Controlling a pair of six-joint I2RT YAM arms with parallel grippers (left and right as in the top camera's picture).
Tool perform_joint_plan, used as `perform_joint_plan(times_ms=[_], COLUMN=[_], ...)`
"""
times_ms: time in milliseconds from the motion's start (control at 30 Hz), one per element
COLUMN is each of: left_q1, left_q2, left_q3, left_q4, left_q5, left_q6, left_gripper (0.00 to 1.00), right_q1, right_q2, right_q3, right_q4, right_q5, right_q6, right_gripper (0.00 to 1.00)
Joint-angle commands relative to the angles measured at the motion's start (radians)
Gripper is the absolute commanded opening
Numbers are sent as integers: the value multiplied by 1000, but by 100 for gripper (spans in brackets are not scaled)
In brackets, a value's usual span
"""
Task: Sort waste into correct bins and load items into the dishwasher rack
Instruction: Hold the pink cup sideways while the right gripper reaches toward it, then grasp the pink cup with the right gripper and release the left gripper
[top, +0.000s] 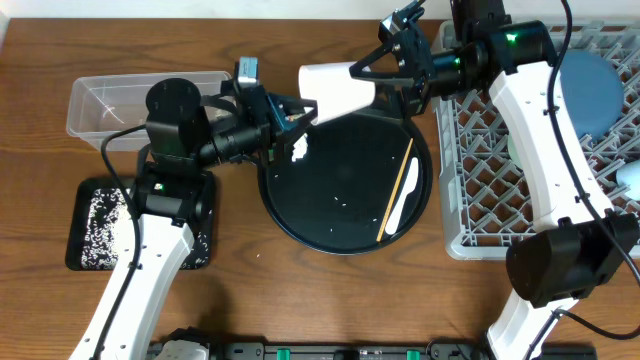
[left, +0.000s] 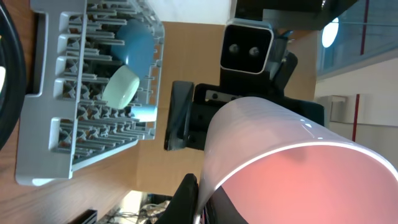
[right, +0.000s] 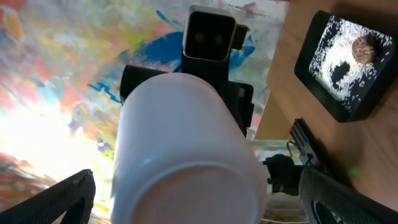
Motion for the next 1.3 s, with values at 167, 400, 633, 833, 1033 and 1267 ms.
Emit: perform_joint_plan(times_ms=[167,400,633,833,1033,1267], left_q1=[-3,-48,-52,-52,-52,-52], left_q2=[1,30,37,37,37,37], left_q3=[12,12,12,12,12,12], left_q4=[6,7,10,10,10,10], left_q5=[-13,-32,-40,-43,-42,-43], left_q6=[-1,-1,-1,-1,-1,-1], left_gripper=[6,6,7,5,6,6], right_q1=[15,23,28,40,37,37], right_q2=[-18,-18,-18,-18,-18,-18], right_q3=[-2,-2,-2,-2,-2,-2], right_q4=[8,67,84,85,85,85], right_q5=[-24,-24,-24,-24,-24,-24], right_q6=[79,141,159,163,169,170], right_gripper=[99,99,98,93,87,79])
